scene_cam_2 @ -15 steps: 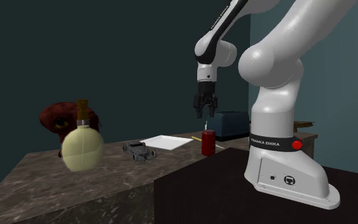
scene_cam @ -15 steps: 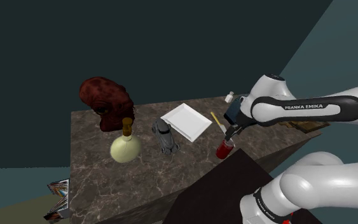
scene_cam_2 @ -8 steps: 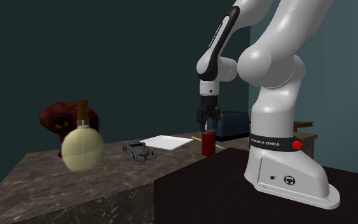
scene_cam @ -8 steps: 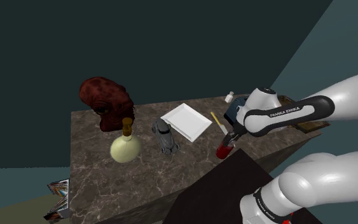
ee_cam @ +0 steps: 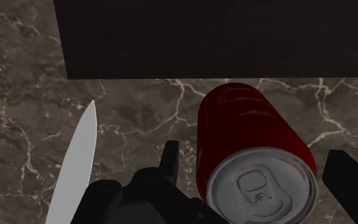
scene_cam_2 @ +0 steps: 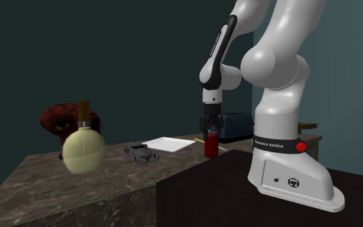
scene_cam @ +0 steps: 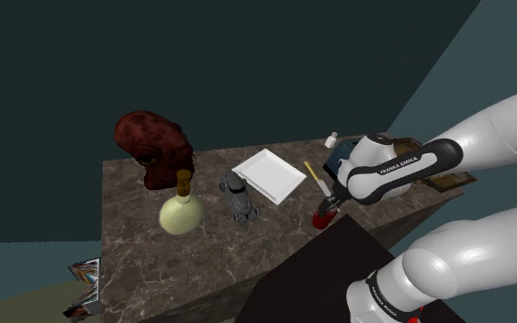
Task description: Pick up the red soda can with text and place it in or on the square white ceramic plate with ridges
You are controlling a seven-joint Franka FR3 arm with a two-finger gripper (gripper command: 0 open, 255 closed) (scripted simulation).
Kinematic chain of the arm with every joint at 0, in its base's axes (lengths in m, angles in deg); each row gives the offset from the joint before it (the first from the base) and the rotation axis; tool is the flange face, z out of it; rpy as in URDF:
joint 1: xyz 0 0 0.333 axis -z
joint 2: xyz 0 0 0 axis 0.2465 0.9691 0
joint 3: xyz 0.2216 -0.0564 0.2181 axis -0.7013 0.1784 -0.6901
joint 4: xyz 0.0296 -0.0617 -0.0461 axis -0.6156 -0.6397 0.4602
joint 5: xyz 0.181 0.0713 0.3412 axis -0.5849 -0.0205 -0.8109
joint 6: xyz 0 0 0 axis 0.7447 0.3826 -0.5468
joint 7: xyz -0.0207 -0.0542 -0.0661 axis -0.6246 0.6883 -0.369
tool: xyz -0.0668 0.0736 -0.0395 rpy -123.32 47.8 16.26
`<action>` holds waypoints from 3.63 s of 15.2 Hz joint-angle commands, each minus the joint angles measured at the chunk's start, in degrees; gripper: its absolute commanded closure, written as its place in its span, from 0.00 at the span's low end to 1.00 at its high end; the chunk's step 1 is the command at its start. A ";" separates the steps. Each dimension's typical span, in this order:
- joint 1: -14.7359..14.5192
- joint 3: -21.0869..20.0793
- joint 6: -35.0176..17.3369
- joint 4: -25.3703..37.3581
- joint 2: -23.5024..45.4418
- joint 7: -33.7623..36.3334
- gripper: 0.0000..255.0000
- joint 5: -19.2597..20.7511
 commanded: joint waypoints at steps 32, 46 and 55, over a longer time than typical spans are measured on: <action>0.32 -1.47 22.88 3.72 -19.20 -0.12 1.00 -0.84; -6.54 -4.12 22.60 35.12 12.58 2.95 1.00 -7.58; -7.61 -5.34 28.71 58.29 29.73 3.87 1.00 -9.82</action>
